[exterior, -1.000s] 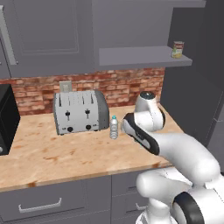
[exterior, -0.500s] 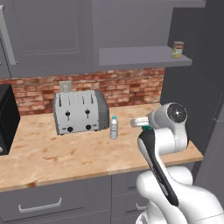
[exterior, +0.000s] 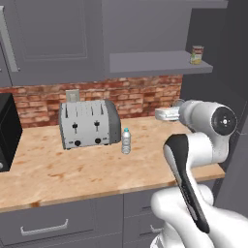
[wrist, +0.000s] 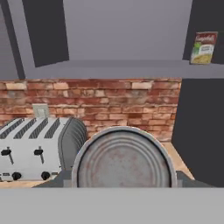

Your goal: Restock the canned food cabinet by taking the new fresh canned food from the counter and placing it in the cabinet. Then, take the old canned food from the cabinet and place it on the counter.

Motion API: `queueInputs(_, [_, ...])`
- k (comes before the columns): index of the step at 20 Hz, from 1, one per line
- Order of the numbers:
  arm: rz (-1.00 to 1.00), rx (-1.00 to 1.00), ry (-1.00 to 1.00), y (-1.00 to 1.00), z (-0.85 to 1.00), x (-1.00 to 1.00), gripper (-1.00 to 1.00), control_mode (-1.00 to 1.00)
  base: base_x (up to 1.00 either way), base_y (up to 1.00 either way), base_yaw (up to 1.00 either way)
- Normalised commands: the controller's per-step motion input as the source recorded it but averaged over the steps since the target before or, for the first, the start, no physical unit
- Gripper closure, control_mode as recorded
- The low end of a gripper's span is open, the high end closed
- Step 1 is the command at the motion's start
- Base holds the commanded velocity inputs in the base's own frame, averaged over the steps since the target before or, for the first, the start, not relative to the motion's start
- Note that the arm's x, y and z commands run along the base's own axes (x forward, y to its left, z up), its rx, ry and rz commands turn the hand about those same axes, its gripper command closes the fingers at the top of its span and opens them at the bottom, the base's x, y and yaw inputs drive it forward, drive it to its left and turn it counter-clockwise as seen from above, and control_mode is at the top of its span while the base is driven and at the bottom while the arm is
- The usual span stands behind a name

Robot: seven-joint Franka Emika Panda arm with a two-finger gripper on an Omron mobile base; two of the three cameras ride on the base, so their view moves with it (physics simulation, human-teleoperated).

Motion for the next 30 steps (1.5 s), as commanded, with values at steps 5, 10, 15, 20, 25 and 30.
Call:
queueInputs(5, [0.0,0.05,0.04,-0.06,0.98,-0.05,1.0,-1.0,0.0,0.0,0.0])
queueInputs(10, [0.0,0.0,0.01,-0.03,0.03,0.07,1.0,-1.0,0.0,0.0,0.0])
queueInputs(15, [0.0,0.06,-0.12,-0.15,0.59,0.03,1.0,-1.0,0.0,0.0,0.0])
queueInputs(20, [0.0,0.01,-0.09,0.0,0.63,0.25,1.0,-1.0,0.0,0.0,0.0])
queueInputs(25, [0.0,-0.01,-0.01,0.0,0.05,0.59,1.0,-1.0,0.0,0.0,0.0])
queueInputs(30, [0.0,-0.09,0.0,0.0,-0.15,0.57,1.0,-1.0,0.0,0.0,0.0])
